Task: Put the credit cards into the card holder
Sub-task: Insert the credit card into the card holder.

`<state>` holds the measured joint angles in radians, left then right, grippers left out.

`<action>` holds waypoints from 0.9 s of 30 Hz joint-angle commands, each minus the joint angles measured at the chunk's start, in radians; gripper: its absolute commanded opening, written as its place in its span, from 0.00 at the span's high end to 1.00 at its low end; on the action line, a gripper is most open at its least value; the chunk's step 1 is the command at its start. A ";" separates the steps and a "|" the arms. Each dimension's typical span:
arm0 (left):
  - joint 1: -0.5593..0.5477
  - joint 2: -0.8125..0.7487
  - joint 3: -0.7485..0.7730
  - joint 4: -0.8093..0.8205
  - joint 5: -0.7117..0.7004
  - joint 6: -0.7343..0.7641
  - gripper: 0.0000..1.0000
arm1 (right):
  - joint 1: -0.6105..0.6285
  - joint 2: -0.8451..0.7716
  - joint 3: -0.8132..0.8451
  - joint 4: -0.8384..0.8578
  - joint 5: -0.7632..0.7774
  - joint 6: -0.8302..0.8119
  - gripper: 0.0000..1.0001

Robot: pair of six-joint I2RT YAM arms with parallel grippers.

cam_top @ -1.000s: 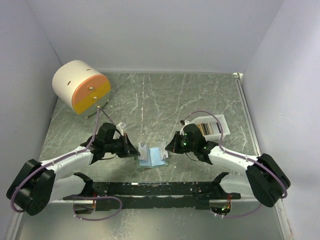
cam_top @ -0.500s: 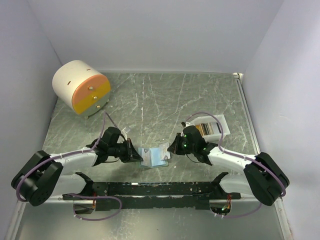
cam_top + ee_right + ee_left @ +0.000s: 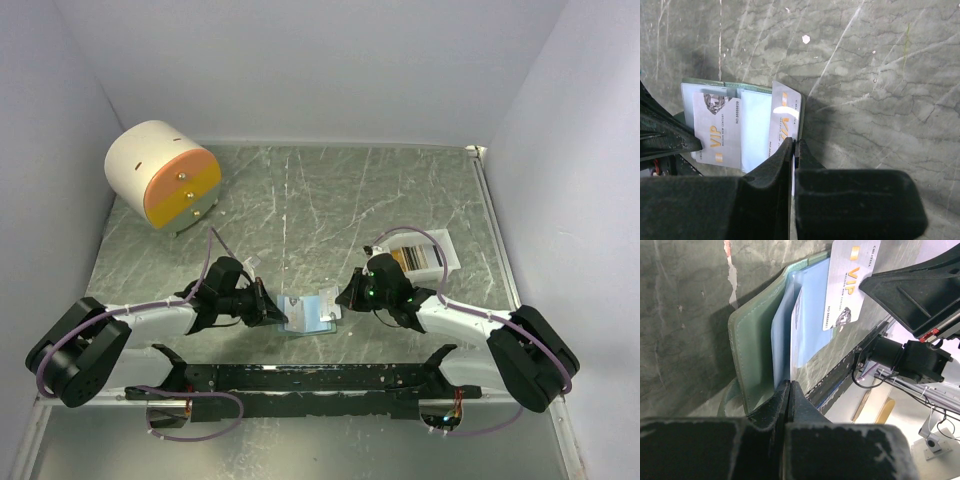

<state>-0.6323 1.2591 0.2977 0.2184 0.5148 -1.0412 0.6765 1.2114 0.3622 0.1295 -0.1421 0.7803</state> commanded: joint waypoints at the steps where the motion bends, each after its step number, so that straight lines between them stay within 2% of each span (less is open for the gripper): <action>1: -0.009 0.016 -0.024 0.072 -0.022 -0.029 0.93 | 0.008 -0.010 -0.027 -0.020 0.015 -0.021 1.00; 18: -0.024 0.096 -0.055 0.208 -0.033 -0.068 0.93 | 0.014 -0.006 -0.037 -0.011 0.012 -0.018 1.00; 27: -0.024 0.108 -0.037 0.156 -0.083 -0.041 0.93 | 0.018 -0.018 -0.043 -0.020 0.023 -0.018 1.00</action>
<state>-0.6498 1.3746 0.2531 0.3992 0.4973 -1.1076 0.6849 1.2041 0.3473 0.1429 -0.1421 0.7807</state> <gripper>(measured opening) 0.074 0.007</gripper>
